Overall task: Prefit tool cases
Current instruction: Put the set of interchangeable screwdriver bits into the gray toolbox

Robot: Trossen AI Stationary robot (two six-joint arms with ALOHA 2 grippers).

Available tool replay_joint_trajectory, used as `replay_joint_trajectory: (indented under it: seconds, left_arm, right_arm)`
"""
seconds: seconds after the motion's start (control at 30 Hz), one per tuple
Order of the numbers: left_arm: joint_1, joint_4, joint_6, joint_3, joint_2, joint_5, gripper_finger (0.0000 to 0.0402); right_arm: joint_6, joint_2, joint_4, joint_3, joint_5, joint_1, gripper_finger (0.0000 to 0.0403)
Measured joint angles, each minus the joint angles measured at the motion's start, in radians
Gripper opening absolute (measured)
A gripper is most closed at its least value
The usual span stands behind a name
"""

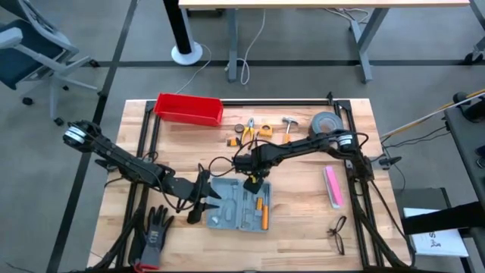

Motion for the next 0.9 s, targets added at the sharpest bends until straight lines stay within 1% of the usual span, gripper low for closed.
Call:
replay_joint_trajectory:
  seconds: [0.1, 0.17, 0.23, 0.43, 0.63, 0.67, 0.77, 0.9]
  left_arm:
    - [0.0, -0.002, 0.0, 0.0, 0.0, 0.0, 0.0162]
    - [0.0, -0.002, 0.0, 0.0, 0.0, 0.0, 0.0162]
    - [-0.001, -0.003, 0.0, 0.0, 0.0, 0.0, 0.0162]
    - [-0.002, -0.005, 0.0, 0.0, 0.0, 0.0, 0.0162]
    - [-0.003, -0.011, -0.008, 0.0, 0.0, 0.0, 0.0162]
    - [-0.003, -0.014, -0.008, 0.0, 0.0, 0.0, 0.0162]
    - [-0.004, -0.025, -0.011, 0.0, 0.0, 0.0, 0.0162]
    - [-0.004, -0.031, -0.012, 0.0, 0.0, 0.0, 0.0162]
  right_arm:
    - [0.024, -0.003, -0.007, 0.001, 0.063, 0.003, 0.0145]
    - [0.014, -0.004, -0.005, 0.002, 0.082, 0.003, 0.0149]
    - [-0.035, -0.004, -0.008, 0.002, 0.091, 0.0, 0.0155]
    - [-0.26, -0.004, -0.017, 0.002, 0.095, -0.029, 0.0169]
    - [-0.462, -0.004, -0.014, 0.002, 0.046, -0.049, 0.0184]
    - [-0.486, -0.005, -0.014, 0.002, 0.023, -0.053, 0.0187]
    - [-0.518, -0.004, -0.006, 0.002, -0.027, -0.063, 0.0198]
    - [-0.532, -0.001, -0.005, 0.001, -0.017, -0.07, 0.0209]
